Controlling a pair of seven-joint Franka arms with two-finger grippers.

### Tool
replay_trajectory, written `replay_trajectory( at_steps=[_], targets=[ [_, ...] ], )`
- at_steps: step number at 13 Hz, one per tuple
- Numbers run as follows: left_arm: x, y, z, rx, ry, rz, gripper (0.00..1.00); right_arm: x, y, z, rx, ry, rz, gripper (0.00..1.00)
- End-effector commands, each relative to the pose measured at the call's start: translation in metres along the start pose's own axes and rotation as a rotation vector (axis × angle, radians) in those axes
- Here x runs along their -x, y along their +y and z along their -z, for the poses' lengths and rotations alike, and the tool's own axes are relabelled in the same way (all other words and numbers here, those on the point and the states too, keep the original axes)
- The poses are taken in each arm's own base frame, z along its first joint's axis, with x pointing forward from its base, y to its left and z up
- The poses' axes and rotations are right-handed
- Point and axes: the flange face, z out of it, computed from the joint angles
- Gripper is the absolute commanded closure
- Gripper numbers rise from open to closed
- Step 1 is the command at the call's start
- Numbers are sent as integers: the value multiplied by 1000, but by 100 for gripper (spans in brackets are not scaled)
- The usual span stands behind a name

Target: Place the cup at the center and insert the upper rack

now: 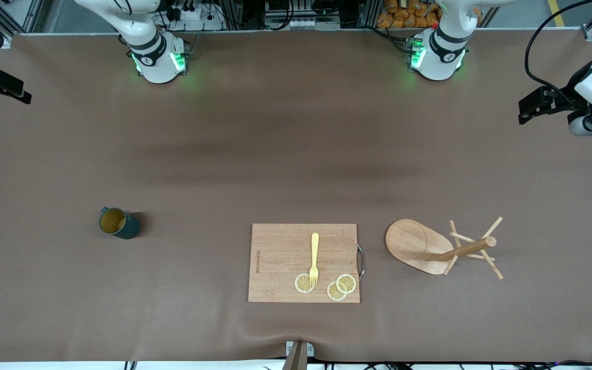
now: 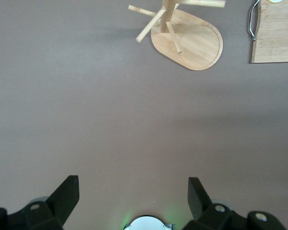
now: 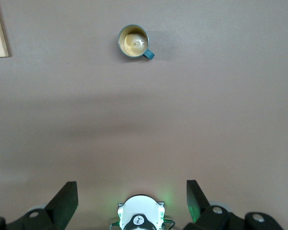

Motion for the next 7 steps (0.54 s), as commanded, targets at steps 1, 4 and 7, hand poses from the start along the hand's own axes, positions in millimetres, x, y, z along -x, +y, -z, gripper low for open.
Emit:
replay_trajectory(
  at_steps=[1,4,7],
  targets=[
    [-4,0,5,-5,10,9,0,9,-3,-1,-6,6,10,0],
    [-7,-1,6,1,13,11,0,9,-6,0,-3,13,16,0],
    [-11,-5,4,40,8,18,0,7,-6,-2,-5,11,17,0]
  ],
)
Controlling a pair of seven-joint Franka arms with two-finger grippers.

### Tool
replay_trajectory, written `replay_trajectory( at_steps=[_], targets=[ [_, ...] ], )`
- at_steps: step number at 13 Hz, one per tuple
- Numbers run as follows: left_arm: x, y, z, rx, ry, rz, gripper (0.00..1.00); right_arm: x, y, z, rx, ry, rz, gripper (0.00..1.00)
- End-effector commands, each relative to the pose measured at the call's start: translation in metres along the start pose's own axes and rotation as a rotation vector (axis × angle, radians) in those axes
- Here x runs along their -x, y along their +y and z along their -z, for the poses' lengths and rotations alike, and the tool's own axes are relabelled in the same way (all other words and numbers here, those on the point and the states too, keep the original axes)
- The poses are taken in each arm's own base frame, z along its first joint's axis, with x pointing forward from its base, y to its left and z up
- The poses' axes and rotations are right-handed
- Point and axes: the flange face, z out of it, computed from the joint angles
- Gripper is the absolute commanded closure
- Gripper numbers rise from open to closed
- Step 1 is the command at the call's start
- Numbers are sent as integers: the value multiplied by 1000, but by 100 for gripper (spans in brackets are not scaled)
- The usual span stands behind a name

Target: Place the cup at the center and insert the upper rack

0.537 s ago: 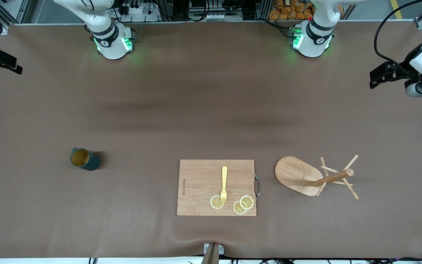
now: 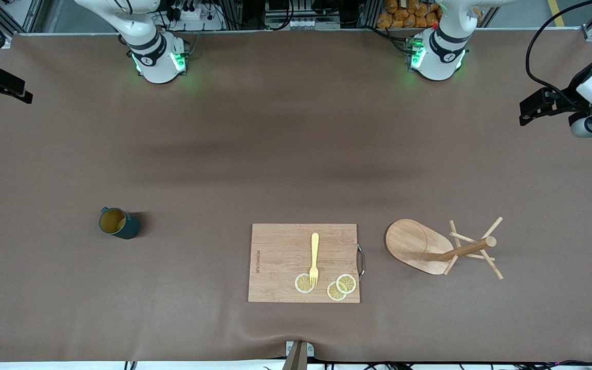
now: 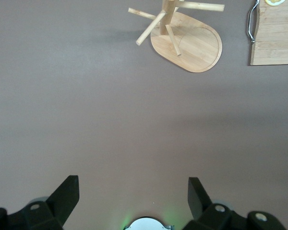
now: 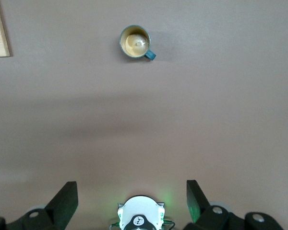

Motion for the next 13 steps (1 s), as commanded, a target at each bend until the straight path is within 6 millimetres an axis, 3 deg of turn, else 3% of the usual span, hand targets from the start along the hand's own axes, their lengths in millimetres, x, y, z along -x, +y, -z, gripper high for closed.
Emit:
replay_trajectory(
  at_steps=[1,3,5,9,13],
  targets=[
    [-6,-5,4,36,6,17,0,5,-2,-1,-4,18,9,0],
    [-7,-6,3,44,6,19,0,-11,-13,-5,1,64,32,0],
    [-8,-6,4,48,15,20,0,-44,-25,-28,4,86,55,0],
    [-9,-6,4,48,27,28,0,-132,-36,-121,3,85,52,0],
    [-11,-6,4,49,37,28,0,-187,-37,-209,1,97,53,0]
  ],
)
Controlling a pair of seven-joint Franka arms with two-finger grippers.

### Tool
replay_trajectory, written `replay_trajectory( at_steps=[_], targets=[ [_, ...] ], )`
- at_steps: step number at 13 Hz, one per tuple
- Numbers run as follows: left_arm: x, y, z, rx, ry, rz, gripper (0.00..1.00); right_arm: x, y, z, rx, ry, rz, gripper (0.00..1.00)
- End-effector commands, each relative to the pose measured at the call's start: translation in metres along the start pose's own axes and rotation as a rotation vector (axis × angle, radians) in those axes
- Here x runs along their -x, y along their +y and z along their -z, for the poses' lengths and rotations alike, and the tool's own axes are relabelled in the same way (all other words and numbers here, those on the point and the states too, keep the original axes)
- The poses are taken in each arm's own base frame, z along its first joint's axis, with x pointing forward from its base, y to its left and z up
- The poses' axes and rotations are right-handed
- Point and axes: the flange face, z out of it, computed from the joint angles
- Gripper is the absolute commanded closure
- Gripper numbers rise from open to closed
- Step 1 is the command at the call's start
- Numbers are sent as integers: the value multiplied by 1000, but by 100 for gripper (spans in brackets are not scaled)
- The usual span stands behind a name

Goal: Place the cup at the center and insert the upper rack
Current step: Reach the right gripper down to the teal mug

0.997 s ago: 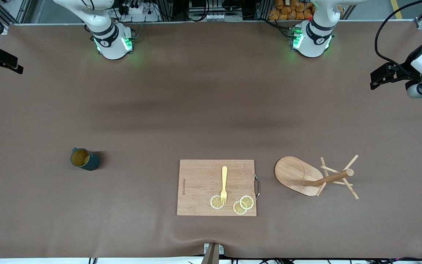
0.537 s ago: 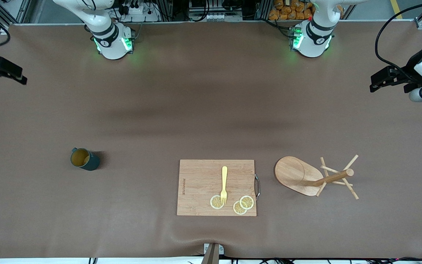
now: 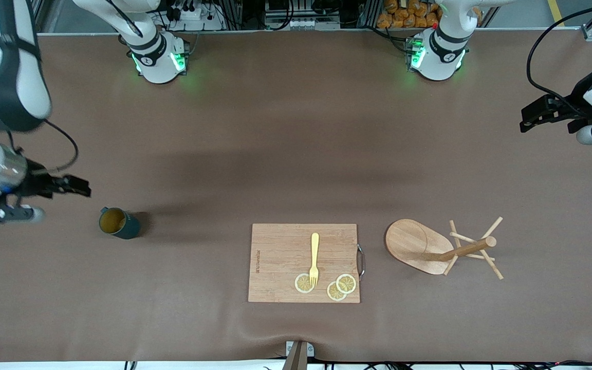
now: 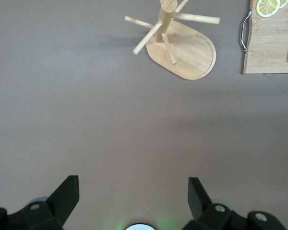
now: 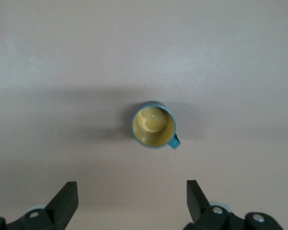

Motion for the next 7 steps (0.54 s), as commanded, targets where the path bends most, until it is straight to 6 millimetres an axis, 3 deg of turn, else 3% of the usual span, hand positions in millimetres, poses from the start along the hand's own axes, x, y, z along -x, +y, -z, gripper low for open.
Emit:
replay_trajectory(
  at_steps=[1,7],
  targets=[
    [-3,0,3,17,16,16,0,-19,-1,-37,-4,2,-13,0],
    [-6,0,-6,17,-1,14,0,-40,-8,-130,-5,-36,-3,0]
  ],
)
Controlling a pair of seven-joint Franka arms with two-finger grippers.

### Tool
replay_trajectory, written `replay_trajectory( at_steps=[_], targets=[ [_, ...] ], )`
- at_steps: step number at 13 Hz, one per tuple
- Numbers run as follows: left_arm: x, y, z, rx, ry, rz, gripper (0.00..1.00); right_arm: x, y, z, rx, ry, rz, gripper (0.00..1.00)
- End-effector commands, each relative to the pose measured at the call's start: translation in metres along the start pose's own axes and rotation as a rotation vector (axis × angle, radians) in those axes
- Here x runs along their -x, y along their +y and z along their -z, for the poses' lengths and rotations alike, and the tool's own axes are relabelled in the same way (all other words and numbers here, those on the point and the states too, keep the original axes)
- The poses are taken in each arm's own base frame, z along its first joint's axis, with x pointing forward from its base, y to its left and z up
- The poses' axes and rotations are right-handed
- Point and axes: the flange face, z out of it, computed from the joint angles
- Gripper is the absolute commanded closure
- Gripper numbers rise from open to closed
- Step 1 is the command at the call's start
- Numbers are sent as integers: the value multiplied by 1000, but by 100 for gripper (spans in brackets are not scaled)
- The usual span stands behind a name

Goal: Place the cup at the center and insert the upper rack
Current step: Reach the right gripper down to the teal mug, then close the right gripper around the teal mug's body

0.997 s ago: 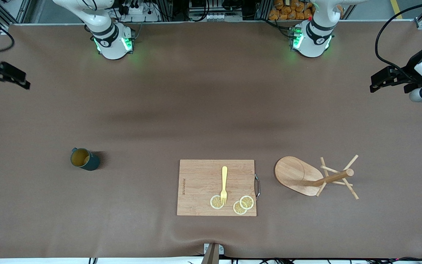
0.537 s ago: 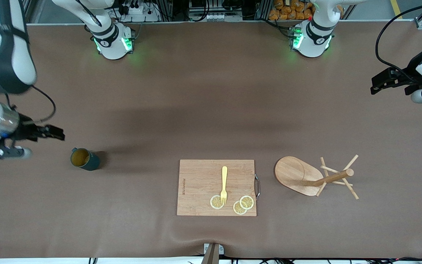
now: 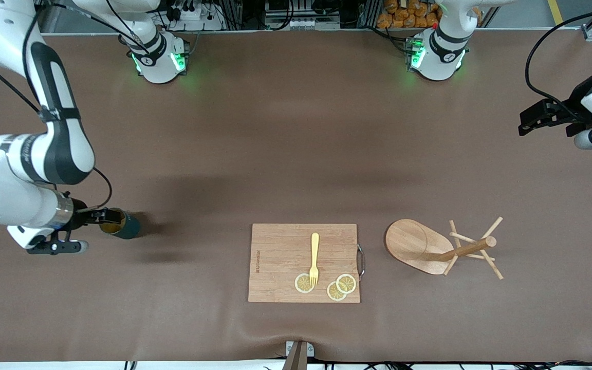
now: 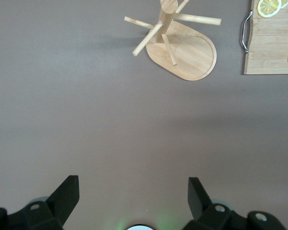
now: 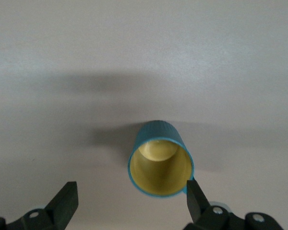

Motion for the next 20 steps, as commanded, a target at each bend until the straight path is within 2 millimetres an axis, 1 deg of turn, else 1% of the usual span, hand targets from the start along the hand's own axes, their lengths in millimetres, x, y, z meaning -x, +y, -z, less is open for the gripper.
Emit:
replay_trajectory(
  at_steps=[1,2,4,7,8,9,10,11,13,14,16,17,18,19,20],
  targets=[
    [-3,0,-2,16,-1,14,0,-7,-5,-30,-3,4,-11,0],
    [-3,1,-3,16,-1,13,0,-8,-11,-43,-2,12,-3,0],
    [-4,1,-4,16,-4,13,0,-6,-13,-63,-1,9,0,0],
    [-4,0,-4,15,-4,8,0,0,-13,-72,-12,-20,-42,0],
    [-4,0,-3,15,-2,10,0,3,-14,-78,-19,-32,-51,0],
    [-4,0,-3,15,-2,10,0,5,-14,-83,-31,-41,-59,3],
    [-4,0,-3,15,-2,10,0,6,-14,-89,-35,-51,-62,14],
    [-4,-1,-3,13,-1,8,0,6,-14,-91,-35,-56,-61,33],
    [-4,-1,-3,12,-2,8,0,9,-15,-89,-36,-85,-55,84],
    [-4,-1,-3,12,-2,8,0,11,-15,-91,-36,-105,-53,100],
    [-4,-1,-5,11,-7,8,0,11,-25,-88,-34,-112,-39,100],
    [-4,-2,-5,11,-7,10,0,10,-26,-85,-34,-106,-36,100],
    [-3,-2,-5,10,-8,10,0,8,-27,-79,-34,-95,-32,100],
    [-2,-6,-5,10,-7,16,0,6,-31,-74,-34,-95,-27,100],
    [-2,-11,-4,11,-5,24,0,3,-41,-67,-32,-94,-14,100]
  ],
)
